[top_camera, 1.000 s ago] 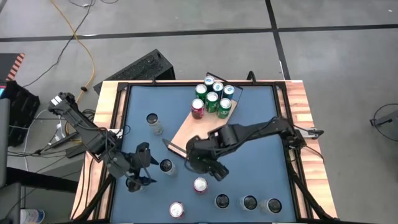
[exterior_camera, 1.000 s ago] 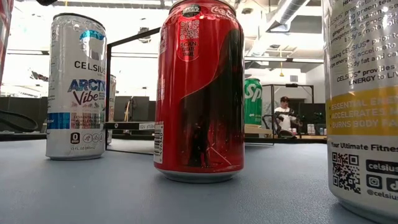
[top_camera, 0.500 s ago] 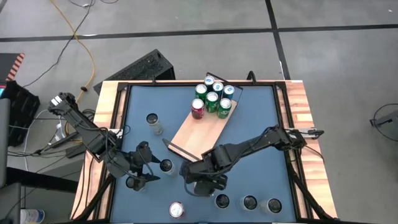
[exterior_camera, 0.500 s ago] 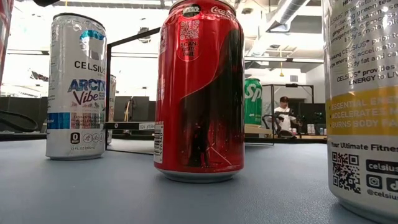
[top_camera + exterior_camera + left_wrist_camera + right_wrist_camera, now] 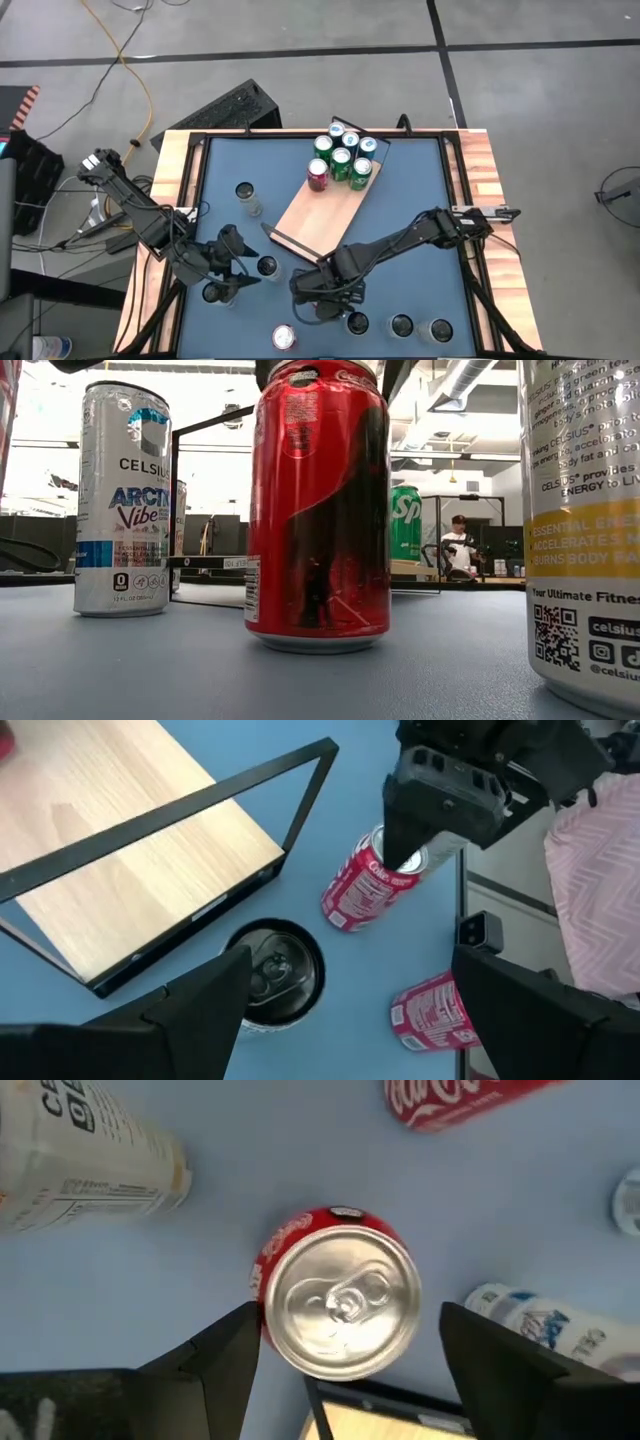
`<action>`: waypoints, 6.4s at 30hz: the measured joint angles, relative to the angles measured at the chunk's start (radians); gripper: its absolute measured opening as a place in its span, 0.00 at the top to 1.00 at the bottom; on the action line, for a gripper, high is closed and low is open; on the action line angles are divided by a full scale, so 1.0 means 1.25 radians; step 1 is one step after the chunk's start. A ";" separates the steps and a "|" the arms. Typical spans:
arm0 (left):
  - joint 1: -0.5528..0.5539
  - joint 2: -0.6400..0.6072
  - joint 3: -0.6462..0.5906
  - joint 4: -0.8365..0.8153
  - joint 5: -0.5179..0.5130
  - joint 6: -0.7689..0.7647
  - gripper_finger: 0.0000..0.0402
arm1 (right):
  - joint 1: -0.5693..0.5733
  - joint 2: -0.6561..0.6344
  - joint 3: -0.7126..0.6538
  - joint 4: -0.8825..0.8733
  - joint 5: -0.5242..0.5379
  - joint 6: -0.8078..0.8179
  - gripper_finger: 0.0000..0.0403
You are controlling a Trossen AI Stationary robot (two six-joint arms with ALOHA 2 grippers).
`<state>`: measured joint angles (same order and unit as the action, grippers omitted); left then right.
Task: Place canned beverage on shelf
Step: Put top red soda can on the shelf aligned with the other red soda can
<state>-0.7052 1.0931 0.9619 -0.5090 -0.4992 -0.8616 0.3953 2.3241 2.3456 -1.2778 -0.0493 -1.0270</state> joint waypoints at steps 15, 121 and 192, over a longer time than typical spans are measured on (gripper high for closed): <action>0.000 0.000 0.000 -0.001 -0.045 0.002 0.18 | -0.002 0.003 -0.012 0.026 -0.006 -0.017 0.27; 0.000 0.004 0.000 -0.019 -0.099 -0.036 0.18 | -0.107 -0.143 -0.004 -0.234 0.067 1.048 0.50; 0.000 0.005 0.000 -0.091 -0.200 -0.062 0.18 | -0.491 -0.192 -0.153 -0.111 0.093 0.720 0.43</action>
<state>-0.7052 1.0996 0.9619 -0.6224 -0.7486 -0.9390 -0.2184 2.0838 2.1544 -1.4162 0.0669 -0.1276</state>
